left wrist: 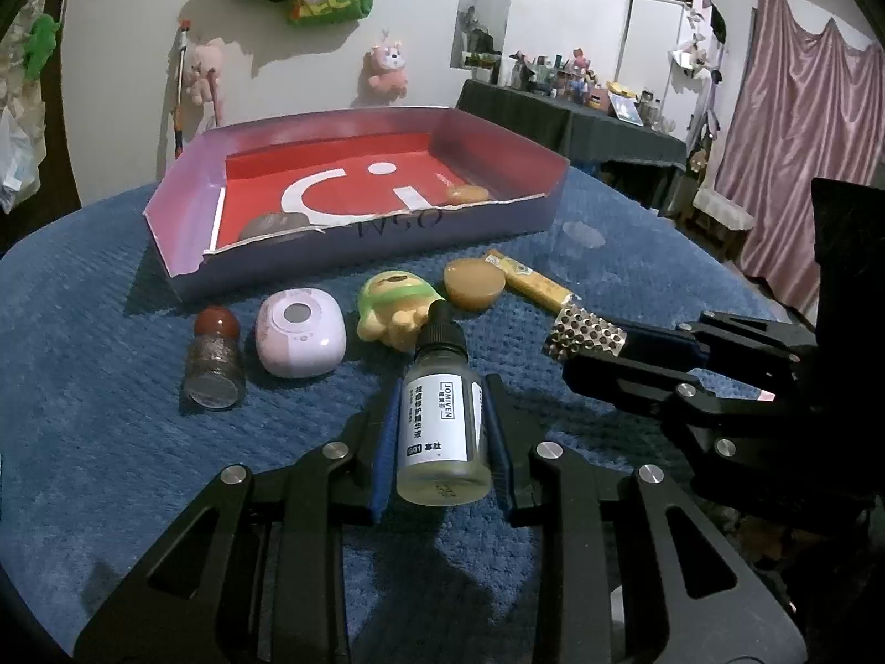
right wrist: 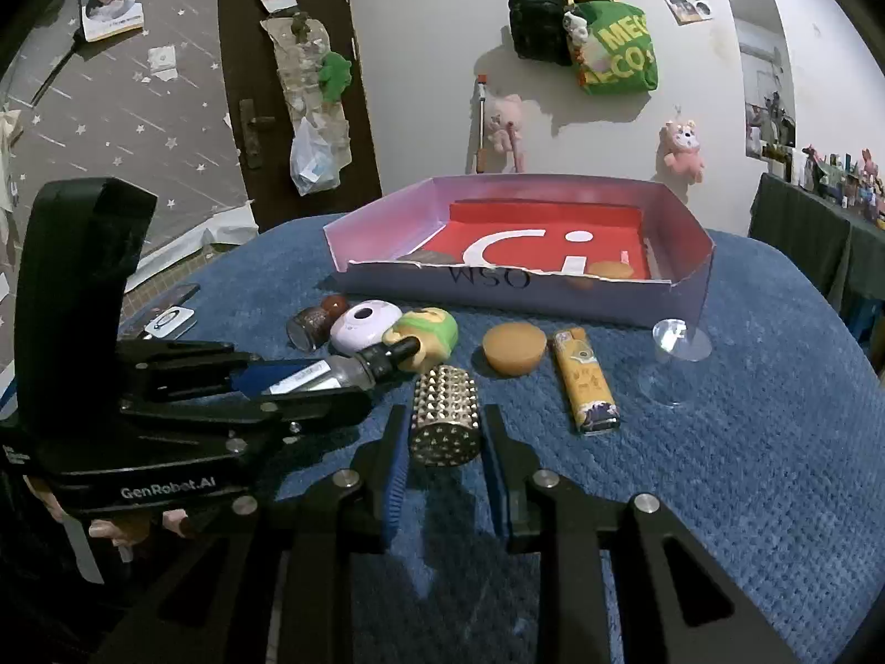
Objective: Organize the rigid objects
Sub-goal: 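Grasp the white dropper bottle with the left gripper while the right grasps the metal grater, then carry the dropper bottle and grater into the pink box and release both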
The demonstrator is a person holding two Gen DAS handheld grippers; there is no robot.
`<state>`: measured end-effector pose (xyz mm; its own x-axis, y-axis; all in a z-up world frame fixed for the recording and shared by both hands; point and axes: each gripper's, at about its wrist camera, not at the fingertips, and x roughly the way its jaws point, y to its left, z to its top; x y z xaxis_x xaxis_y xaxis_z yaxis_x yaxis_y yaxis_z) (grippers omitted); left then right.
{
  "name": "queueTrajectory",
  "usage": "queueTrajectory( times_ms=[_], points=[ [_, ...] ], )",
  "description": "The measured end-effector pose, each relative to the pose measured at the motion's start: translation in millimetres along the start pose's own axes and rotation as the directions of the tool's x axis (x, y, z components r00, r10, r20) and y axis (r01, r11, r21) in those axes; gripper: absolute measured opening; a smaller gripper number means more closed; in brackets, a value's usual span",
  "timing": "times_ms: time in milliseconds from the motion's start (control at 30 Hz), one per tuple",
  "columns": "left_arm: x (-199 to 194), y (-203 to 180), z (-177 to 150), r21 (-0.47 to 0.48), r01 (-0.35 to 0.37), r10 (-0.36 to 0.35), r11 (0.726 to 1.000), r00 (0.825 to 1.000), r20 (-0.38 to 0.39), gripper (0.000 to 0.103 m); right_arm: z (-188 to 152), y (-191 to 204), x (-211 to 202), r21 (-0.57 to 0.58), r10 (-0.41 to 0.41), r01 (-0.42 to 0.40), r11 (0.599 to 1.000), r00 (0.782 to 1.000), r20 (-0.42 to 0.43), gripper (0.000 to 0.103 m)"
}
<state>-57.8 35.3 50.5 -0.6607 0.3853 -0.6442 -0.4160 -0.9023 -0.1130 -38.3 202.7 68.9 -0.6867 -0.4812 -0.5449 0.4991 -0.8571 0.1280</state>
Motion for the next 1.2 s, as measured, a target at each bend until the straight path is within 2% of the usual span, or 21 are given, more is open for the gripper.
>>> queueTrajectory(
  times_ms=[200, 367, 533, 633, 733, 867, 1067, 1200],
  points=[
    [-5, 0, 6, -0.005, 0.007, -0.007, 1.0, 1.0, 0.01, 0.027, 1, 1, -1, 0.002, -0.002, 0.002, 1.0, 1.0, 0.006, 0.027],
    [-9, 4, 31, -0.021, 0.021, -0.02, 1.0, 0.999, 0.025, 0.027, 12, -3, -3, 0.015, 0.006, -0.007, 1.0, 1.0, 0.015, 0.027],
    [8, 18, 75, -0.037, 0.013, -0.011, 0.999, 0.999, 0.041, 0.027, 48, -14, 1, -0.002, 0.014, -0.014, 1.0, 0.999, 0.029, 0.027],
    [27, 29, 98, -0.048, 0.006, -0.005, 0.999, 1.0, 0.022, 0.027, 76, -25, 13, -0.026, 0.02, -0.02, 0.999, 1.0, 0.016, 0.027],
    [50, 39, 115, -0.056, -0.003, 0.002, 0.998, 1.0, -0.014, 0.027, 100, -38, 31, -0.043, 0.034, -0.035, 0.998, 0.999, -0.021, 0.027],
    [77, 50, 126, -0.07, 0.01, -0.015, 0.998, 0.997, -0.072, 0.027, 124, -54, 67, -0.081, 0.036, -0.045, 0.996, 0.993, -0.115, 0.027],
    [107, 55, 132, -0.034, -0.014, 0.009, 0.999, 0.99, -0.139, 0.027, 134, -69, 111, -0.119, 0.045, -0.076, 0.99, 0.97, -0.24, 0.027],
    [120, 57, 132, -0.017, -0.013, 0.01, 1.0, 0.984, -0.177, 0.027, 135, -72, 132, -0.164, 0.018, -0.071, 0.984, 0.953, -0.304, 0.027]
  ],
)
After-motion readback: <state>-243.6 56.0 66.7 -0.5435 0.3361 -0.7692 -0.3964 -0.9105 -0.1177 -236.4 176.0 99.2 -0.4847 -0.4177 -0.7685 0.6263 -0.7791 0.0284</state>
